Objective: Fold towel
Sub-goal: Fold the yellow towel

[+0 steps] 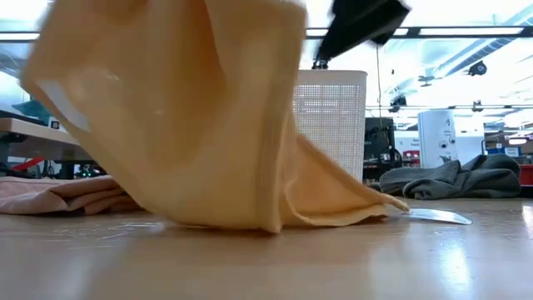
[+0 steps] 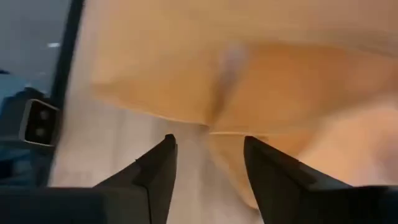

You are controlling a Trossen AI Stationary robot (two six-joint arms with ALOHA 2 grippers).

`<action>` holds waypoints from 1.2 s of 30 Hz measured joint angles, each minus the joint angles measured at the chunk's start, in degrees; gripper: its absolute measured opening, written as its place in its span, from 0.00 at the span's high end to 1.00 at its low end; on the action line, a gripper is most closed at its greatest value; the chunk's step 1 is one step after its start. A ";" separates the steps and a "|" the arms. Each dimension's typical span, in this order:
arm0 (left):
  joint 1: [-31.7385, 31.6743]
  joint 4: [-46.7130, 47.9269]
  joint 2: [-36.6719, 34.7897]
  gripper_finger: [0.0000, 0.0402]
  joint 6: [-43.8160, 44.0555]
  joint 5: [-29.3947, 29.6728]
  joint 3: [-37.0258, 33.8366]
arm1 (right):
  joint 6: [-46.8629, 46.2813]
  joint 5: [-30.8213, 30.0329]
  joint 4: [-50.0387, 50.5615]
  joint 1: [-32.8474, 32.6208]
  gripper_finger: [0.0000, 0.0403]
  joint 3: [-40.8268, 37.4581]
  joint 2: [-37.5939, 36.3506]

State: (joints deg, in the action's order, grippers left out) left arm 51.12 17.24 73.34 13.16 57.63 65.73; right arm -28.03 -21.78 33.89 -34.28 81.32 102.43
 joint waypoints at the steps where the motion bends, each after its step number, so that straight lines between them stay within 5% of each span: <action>1: 1.08 -0.98 0.41 1.00 -0.51 -1.87 0.81 | -0.28 -2.63 1.52 -0.65 0.55 0.00 -1.07; 4: 3.18 -1.10 2.94 1.00 -0.83 -8.59 2.53 | 0.97 -10.93 0.01 -2.22 0.55 0.00 -4.00; 7: 3.60 1.27 5.94 1.00 -1.40 -7.44 4.05 | 7.60 -17.12 -9.20 -2.87 0.55 0.04 -5.04; 15: 3.27 4.38 10.66 1.00 -2.26 -7.66 9.79 | 23.38 -6.35 -32.73 0.21 0.55 0.04 -1.68; 27: 3.37 4.97 11.50 1.00 -2.17 -7.83 11.80 | 17.77 -2.19 -25.27 2.28 0.54 -0.15 2.53; 36: 3.45 5.33 11.50 1.00 -1.98 -7.74 11.50 | 11.05 -1.56 -3.60 0.77 0.54 -0.08 -0.38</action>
State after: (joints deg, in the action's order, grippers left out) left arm 54.57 22.57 84.84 11.18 49.89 77.23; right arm -16.98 -23.34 30.29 -33.51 81.24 102.04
